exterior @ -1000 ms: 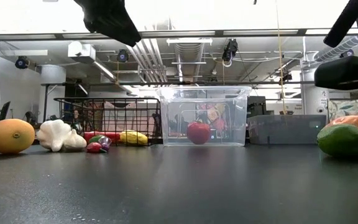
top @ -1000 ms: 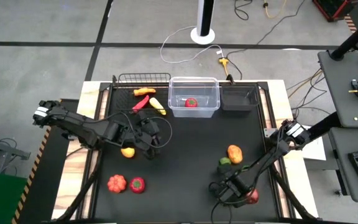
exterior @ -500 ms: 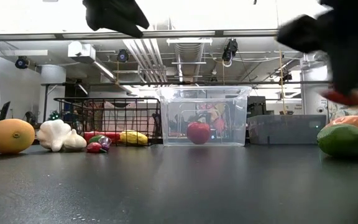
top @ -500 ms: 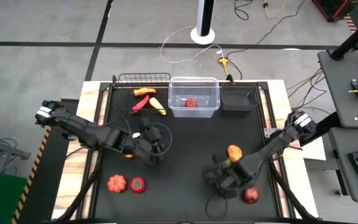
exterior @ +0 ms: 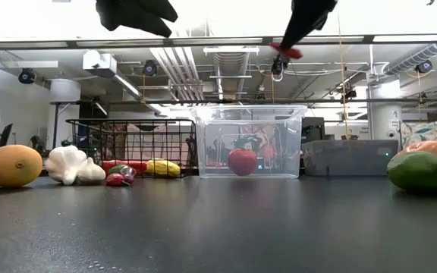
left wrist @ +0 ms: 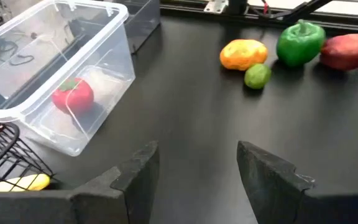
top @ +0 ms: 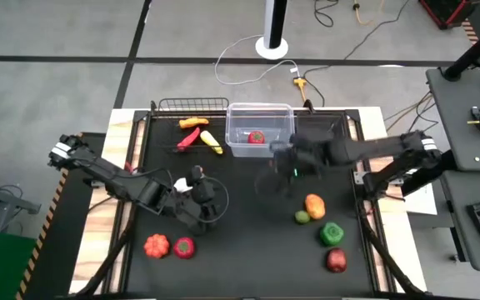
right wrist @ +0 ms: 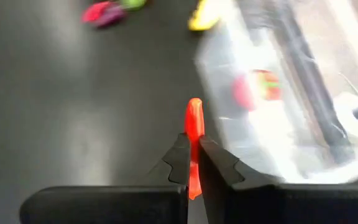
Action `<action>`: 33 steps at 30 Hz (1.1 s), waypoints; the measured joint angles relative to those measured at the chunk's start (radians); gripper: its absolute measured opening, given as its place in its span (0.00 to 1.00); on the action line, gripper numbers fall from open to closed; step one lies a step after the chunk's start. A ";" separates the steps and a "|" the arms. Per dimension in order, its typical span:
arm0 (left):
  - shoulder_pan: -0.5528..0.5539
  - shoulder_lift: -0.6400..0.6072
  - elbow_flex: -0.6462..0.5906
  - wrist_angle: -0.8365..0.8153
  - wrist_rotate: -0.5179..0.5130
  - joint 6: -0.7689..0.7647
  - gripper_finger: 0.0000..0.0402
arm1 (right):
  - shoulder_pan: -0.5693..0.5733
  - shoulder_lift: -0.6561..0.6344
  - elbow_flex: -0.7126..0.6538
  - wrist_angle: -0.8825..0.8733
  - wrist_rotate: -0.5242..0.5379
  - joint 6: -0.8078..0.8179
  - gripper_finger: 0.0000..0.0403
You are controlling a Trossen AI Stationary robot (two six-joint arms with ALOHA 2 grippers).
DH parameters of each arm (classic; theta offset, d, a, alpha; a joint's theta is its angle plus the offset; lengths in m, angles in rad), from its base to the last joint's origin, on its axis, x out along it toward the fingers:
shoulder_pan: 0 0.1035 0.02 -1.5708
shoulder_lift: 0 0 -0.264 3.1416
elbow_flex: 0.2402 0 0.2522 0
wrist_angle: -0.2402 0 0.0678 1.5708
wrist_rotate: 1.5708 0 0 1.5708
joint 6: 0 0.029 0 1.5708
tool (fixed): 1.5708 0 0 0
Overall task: Sort produce into baskets
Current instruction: Put the small orange chili pepper into the black bin
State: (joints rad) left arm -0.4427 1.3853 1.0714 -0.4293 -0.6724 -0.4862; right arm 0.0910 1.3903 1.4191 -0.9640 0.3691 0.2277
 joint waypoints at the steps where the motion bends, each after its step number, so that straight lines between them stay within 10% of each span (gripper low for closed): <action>1: -0.004 0.000 0.000 -0.005 0.000 -0.005 0.49 | -0.041 -0.005 0.007 -0.009 0.000 -0.003 0.03; 21: -0.028 -0.026 0.000 -0.225 -0.079 -0.144 0.49 | -0.781 0.076 0.037 -0.202 0.049 0.046 0.03; 33: -0.028 -0.026 0.000 -0.293 -0.079 -0.238 0.49 | -0.965 0.196 -0.015 -0.238 -0.054 0.051 0.03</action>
State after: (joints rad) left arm -0.4708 1.3590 1.0714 -0.7228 -0.7513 -0.7246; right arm -0.8735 1.5863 1.4038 -1.2022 0.3149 0.2783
